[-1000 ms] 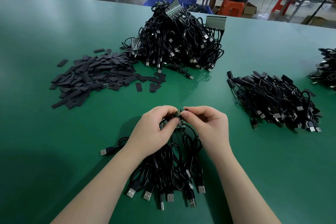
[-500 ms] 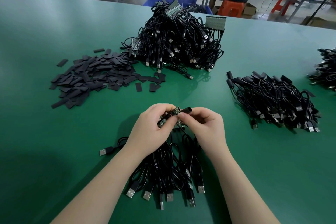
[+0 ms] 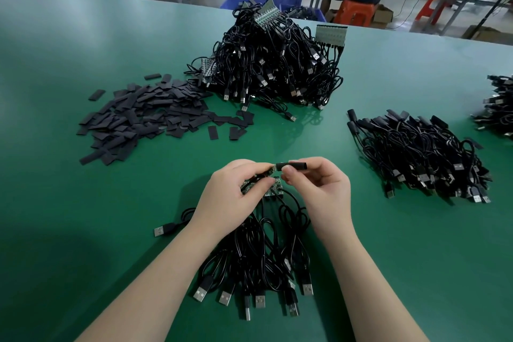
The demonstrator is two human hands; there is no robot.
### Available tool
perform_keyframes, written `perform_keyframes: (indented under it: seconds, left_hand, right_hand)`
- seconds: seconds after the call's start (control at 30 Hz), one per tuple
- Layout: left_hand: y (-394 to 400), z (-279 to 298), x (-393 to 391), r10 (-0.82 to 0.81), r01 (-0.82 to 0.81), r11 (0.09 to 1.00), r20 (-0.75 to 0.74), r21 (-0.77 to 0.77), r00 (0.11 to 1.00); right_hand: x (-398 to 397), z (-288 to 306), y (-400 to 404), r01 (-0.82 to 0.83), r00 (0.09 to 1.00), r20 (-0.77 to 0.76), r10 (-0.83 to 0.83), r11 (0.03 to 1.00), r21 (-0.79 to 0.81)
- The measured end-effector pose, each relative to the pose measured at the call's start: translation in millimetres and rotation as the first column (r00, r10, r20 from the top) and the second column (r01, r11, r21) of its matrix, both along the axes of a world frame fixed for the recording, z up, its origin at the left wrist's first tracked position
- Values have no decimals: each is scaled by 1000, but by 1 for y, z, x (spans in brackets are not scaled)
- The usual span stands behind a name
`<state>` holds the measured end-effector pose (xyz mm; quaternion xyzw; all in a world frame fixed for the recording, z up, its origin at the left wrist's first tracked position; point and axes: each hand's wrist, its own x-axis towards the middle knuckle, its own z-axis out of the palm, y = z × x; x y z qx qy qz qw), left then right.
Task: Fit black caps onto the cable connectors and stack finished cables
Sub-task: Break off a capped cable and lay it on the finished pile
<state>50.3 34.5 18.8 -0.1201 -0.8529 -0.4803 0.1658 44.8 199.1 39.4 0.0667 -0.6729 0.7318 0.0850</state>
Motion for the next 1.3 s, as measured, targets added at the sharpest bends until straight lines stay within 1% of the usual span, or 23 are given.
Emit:
perform_keyframes:
  seconds: [0.13, 0.37, 0.7, 0.83, 0.97, 1.1, 1.2, 1.3]
  left_hand:
    - [0, 1, 0, -15, 15, 1000, 6, -14, 1000]
    - [0, 1, 2, -36, 36, 999, -3, -4, 999]
    - [-1, 0, 1, -51, 51, 999, -5, -6, 999]
    - [-1, 1, 1, -54, 54, 999, -20, 1, 998]
    - [-2, 3, 2, -60, 60, 998, -12, -1, 998]
    - [0, 4, 5, 10, -15, 996, 58, 91, 998]
    - [1, 7, 7, 29, -34, 993, 46, 112, 998]
    - [2, 8, 8, 58, -62, 989, 30, 135, 998]
  right_hand:
    - [1, 1, 1, 6, 998, -56, -2, 997, 74]
    - [2, 1, 4, 27, 994, -111, -11, 989, 145]
    - [2, 1, 5, 32, 993, -117, -12, 985, 169]
    - [2, 1, 5, 4, 996, -86, 9, 988, 155]
    - [0, 4, 7, -103, 995, -1, 104, 988, 112]
    - [-1, 3, 9, -136, 990, 50, 134, 990, 49]
    - [0, 1, 6, -184, 981, 75, 181, 982, 40]
    - [1, -2, 2, -161, 980, 113, 164, 986, -36]
